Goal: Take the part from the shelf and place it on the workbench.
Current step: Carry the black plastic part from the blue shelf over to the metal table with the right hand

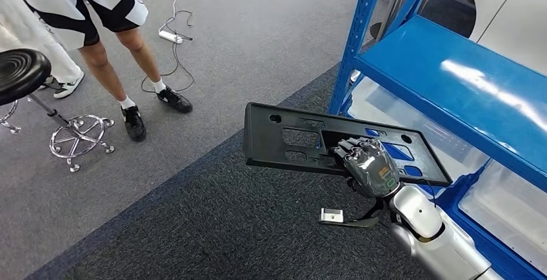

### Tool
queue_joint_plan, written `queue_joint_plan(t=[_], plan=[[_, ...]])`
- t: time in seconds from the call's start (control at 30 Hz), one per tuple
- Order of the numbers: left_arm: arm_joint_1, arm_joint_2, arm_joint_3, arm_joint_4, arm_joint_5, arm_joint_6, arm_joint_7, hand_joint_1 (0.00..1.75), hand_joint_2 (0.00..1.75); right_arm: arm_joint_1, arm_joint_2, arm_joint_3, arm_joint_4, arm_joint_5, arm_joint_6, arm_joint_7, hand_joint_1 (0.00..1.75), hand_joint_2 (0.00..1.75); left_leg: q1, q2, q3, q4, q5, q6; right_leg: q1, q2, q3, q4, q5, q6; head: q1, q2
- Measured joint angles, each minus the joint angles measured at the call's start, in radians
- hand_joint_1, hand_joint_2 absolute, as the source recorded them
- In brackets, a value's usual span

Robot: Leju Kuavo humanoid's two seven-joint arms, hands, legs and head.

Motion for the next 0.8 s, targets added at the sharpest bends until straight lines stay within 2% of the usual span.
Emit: queue_joint_plan(t=[0.07,0.1,0.13,0.17,0.2,0.23,0.27,0.3,0.33,0.37,0.4,0.43,0.47,0.5,0.53,0.57,0.63,0.67,0.7,0.73,0.77,0.8], plan=[[0.001,0.002,-0.001,0.0,-0.004,-0.007,-0.008,0.0,1.75,0.006,-0.008,-0.003,-0.01,-0.002,-0.003,-0.003,1.75,1.75,0.007,-0.02,0.007,-0.017,0.011,0.009,-0.004,0.05,-0.013,0.04,-0.033,0.007,0.0,0.0],[0.001,0.002,-0.002,0.0,-0.006,-0.011,-0.015,0.0,1.75,0.011,-0.013,-0.005,-0.013,-0.002,-0.005,-0.003,1.75,1.75,0.01,-0.03,0.009,-0.022,0.014,0.012,-0.007,0.083,-0.036,0.092,-0.064,0.009,0.001,0.0],[0.0,0.002,-0.003,0.0,-0.009,-0.016,-0.024,0.0,1.75,0.019,-0.018,-0.008,-0.016,0.0,-0.007,-0.004,1.75,1.75,0.011,-0.042,0.008,-0.022,0.015,0.014,-0.007,0.104,-0.066,0.156,-0.098,0.01,0.001,0.0],[0.0,0.002,-0.004,0.0,-0.011,-0.019,-0.033,0.0,1.75,0.027,-0.022,-0.011,-0.016,0.002,-0.007,-0.004,1.75,1.75,0.011,-0.055,0.007,-0.021,0.015,0.016,-0.008,0.113,-0.096,0.219,-0.123,0.011,0.001,0.0],[0.001,0.001,-0.004,0.0,-0.014,-0.022,-0.041,0.0,1.75,0.035,-0.024,-0.013,-0.017,0.004,-0.008,-0.004,1.75,1.75,0.012,-0.069,0.006,-0.019,0.015,0.016,-0.009,0.116,-0.117,0.26,-0.131,0.014,0.001,0.0],[0.001,0.001,-0.005,0.0,-0.015,-0.022,-0.047,0.0,1.75,0.041,-0.025,-0.014,-0.017,0.007,-0.008,-0.004,1.75,1.75,0.013,-0.083,0.006,-0.016,0.015,0.015,-0.011,0.117,-0.12,0.263,-0.119,0.016,0.001,0.0],[0.002,0.001,-0.005,0.0,-0.015,-0.023,-0.05,0.0,1.75,0.046,-0.025,-0.015,-0.017,0.008,-0.008,-0.005,1.75,1.75,0.015,-0.098,0.006,-0.01,0.013,0.012,-0.014,0.119,-0.104,0.227,-0.087,0.018,0.001,0.0],[0.002,0.001,-0.005,0.0,-0.016,-0.023,-0.052,0.0,1.75,0.048,-0.026,-0.016,-0.018,0.009,-0.008,-0.005,1.75,1.75,0.017,-0.112,0.004,-0.002,0.009,0.008,-0.019,0.13,-0.074,0.163,-0.049,0.022,0.001,0.0],[0.003,0.002,-0.006,0.0,-0.016,-0.023,-0.054,0.0,1.75,0.049,-0.026,-0.017,-0.019,0.011,-0.008,-0.006,1.75,1.75,0.018,-0.126,0.0,0.008,0.004,0.002,-0.023,0.154,-0.046,0.102,-0.023,0.025,0.001,0.0],[0.002,0.002,-0.006,0.0,-0.017,-0.024,-0.056,0.0,1.75,0.05,-0.027,-0.019,-0.02,0.013,-0.009,-0.005,1.75,1.75,0.019,-0.139,-0.007,0.02,0.001,-0.004,-0.027,0.176,-0.025,0.056,-0.007,0.027,0.001,0.0],[0.003,0.002,-0.008,0.0,-0.019,-0.025,-0.059,0.0,1.75,0.052,-0.028,-0.021,-0.021,0.017,-0.01,-0.005,1.75,1.75,0.019,-0.151,-0.015,0.028,-0.001,-0.01,-0.029,0.193,-0.017,0.033,-0.004,0.026,0.0,0.0],[0.004,0.002,-0.009,0.0,-0.022,-0.028,-0.064,0.0,1.75,0.054,-0.028,-0.022,-0.022,0.021,-0.011,-0.004,1.75,1.75,0.02,-0.163,-0.022,0.031,0.0,-0.016,-0.027,0.199,-0.017,0.031,-0.009,0.023,0.0,0.0],[0.006,0.002,-0.011,0.0,-0.024,-0.031,-0.07,0.0,1.75,0.055,-0.027,-0.023,-0.022,0.024,-0.012,-0.004,1.75,1.75,0.022,-0.175,-0.028,0.032,0.002,-0.021,-0.026,0.188,-0.018,0.031,-0.008,0.017,0.0,0.0],[0.009,0.002,-0.013,0.0,-0.027,-0.034,-0.075,0.0,1.75,0.053,-0.025,-0.023,-0.023,0.027,-0.012,-0.004,1.75,1.75,0.023,-0.174,-0.032,0.033,0.003,-0.026,-0.025,0.174,-0.017,0.029,-0.007,0.01,0.0,0.0],[0.012,0.002,-0.015,0.0,-0.028,-0.037,-0.079,0.0,1.75,0.051,-0.023,-0.023,-0.023,0.029,-0.012,-0.004,1.75,1.75,0.022,-0.155,-0.039,0.045,-0.004,-0.031,-0.025,0.161,-0.014,0.027,-0.006,0.003,-0.001,0.0],[0.013,0.001,-0.017,0.0,-0.029,-0.038,-0.081,0.0,1.75,0.049,-0.022,-0.023,-0.023,0.031,-0.012,-0.004,1.75,1.75,0.02,-0.125,-0.053,0.073,-0.021,-0.035,-0.025,0.148,-0.012,0.025,-0.005,-0.003,-0.002,0.0],[0.012,0.001,-0.021,0.0,-0.03,-0.038,-0.084,0.0,1.75,0.048,-0.02,-0.024,-0.024,0.034,-0.012,-0.003,1.75,1.75,0.018,-0.061,-0.106,0.186,-0.081,-0.042,-0.02,0.119,-0.01,0.023,-0.007,-0.011,-0.004,0.0],[0.01,0.002,-0.023,0.0,-0.03,-0.038,-0.085,0.0,1.75,0.048,-0.02,-0.024,-0.024,0.034,-0.012,-0.003,1.75,1.75,0.019,-0.05,-0.14,0.252,-0.109,-0.043,-0.017,0.103,-0.009,0.023,-0.008,-0.013,-0.004,0.0],[0.01,0.002,-0.025,0.0,-0.03,-0.038,-0.086,0.0,1.75,0.048,-0.019,-0.025,-0.024,0.035,-0.012,-0.004,1.75,1.75,0.02,-0.046,-0.164,0.3,-0.124,-0.043,-0.014,0.088,-0.009,0.023,-0.009,-0.015,-0.004,0.0],[0.01,0.002,-0.025,0.0,-0.03,-0.038,-0.086,0.0,1.75,0.048,-0.018,-0.025,-0.024,0.035,-0.012,-0.004,1.75,1.75,0.019,-0.045,-0.17,0.313,-0.119,-0.04,-0.011,0.073,-0.008,0.023,-0.011,-0.016,-0.004,0.0],[0.012,0.002,-0.026,0.0,-0.03,-0.038,-0.086,0.0,1.75,0.048,-0.017,-0.025,-0.024,0.036,-0.012,-0.004,1.75,1.75,0.018,-0.042,-0.156,0.285,-0.095,-0.034,-0.008,0.059,-0.005,0.023,-0.013,-0.017,-0.004,0.0],[0.013,0.002,-0.027,0.0,-0.03,-0.038,-0.086,0.0,1.75,0.047,-0.017,-0.025,-0.024,0.036,-0.012,-0.004,1.75,1.75,0.014,-0.034,-0.123,0.221,-0.06,-0.025,-0.005,0.046,-0.002,0.023,-0.016,-0.018,-0.004,0.0]])
